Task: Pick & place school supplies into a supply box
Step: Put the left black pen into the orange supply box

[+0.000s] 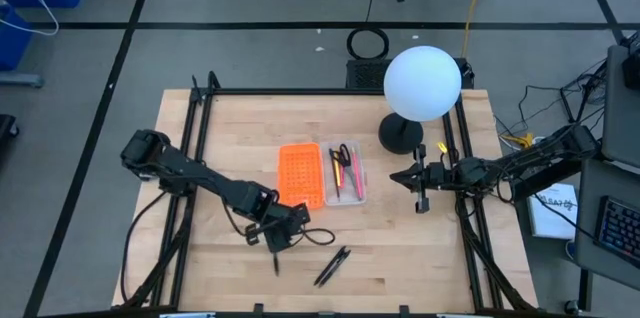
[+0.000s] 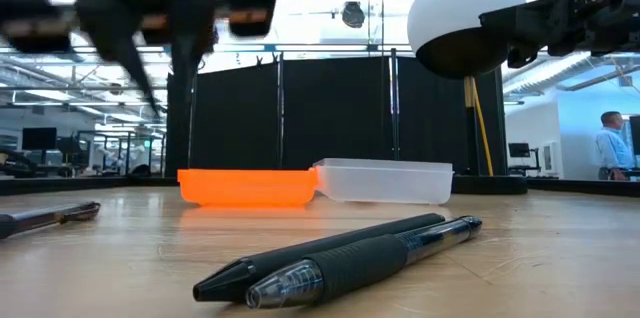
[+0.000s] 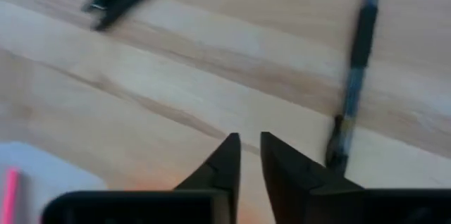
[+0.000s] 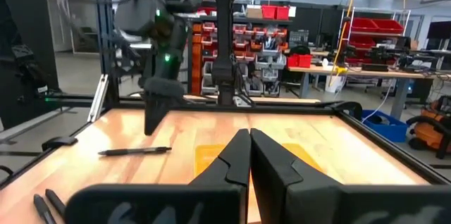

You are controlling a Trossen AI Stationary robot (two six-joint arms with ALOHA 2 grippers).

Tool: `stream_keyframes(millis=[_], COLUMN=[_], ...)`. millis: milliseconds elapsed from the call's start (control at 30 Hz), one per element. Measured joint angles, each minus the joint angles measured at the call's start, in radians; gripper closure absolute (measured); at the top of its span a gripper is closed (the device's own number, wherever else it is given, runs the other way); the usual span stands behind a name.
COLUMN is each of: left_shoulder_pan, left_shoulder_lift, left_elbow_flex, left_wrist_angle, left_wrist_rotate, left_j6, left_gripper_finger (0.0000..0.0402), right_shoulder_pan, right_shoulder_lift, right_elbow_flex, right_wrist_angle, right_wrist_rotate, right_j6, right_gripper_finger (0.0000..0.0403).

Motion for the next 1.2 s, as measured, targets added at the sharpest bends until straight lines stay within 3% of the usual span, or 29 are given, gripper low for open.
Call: stream_keyframes(millis=[100,200,233,333,433,633,767,900,1200], left_shoulder_pan=[-0.028,-0.038,-0.034,-0.015,-0.037,-0.113,-0.093,-0.111,-0.177], left_shoulder_lift=[0.001,-0.001,-0.001,-0.001,-0.001,0.027,0.082,0.121,0.215], left_elbow_flex=[-0.055,-0.079,-0.082,-0.083,-0.083,-0.081,-0.082,-0.07,0.094], left_wrist_angle=[0.073,0.043,0.014,-0.027,0.011,-0.006,-0.054,0.001,-0.114], left_wrist_rotate=[-0.036,-0.124,-0.116,0.038,0.075,-0.04,-0.024,-0.027,-0.006], left_j6=[-0.006,-0.075,-0.085,-0.084,-0.147,-0.074,-0.087,-0.066,-0.054], left_gripper_finger=[0.0305,0.0273,0.0264,0.0247,0.0244,0.0243,0.0243,0.0243,0.0243], right_shoulder_pan=[0.0,0.0,0.0,0.0,0.0,0.0,0.0,0.0,0.0], right_shoulder_lift=[0.0,0.0,0.0,0.0,0.0,0.0,0.0,0.001,0.005], right_elbow_flex=[0.0,0.0,0.0,0.0,0.0,0.0,0.0,0.0,0.0], right_wrist_angle=[0.001,0.006,0.006,0.01,0.012,0.013,0.013,0.005,0.005], right_wrist_rotate=[0.0,0.0,0.0,0.0,0.0,0.0,-0.001,-0.002,-0.002], right_j6=[0.0,0.001,0.007,0.056,0.082,0.083,0.109,0.131,0.129], right_gripper_finger=[0.0399,0.0399,0.0399,0.0399,0.0399,0.0399,0.0399,0.0399,0.0399])
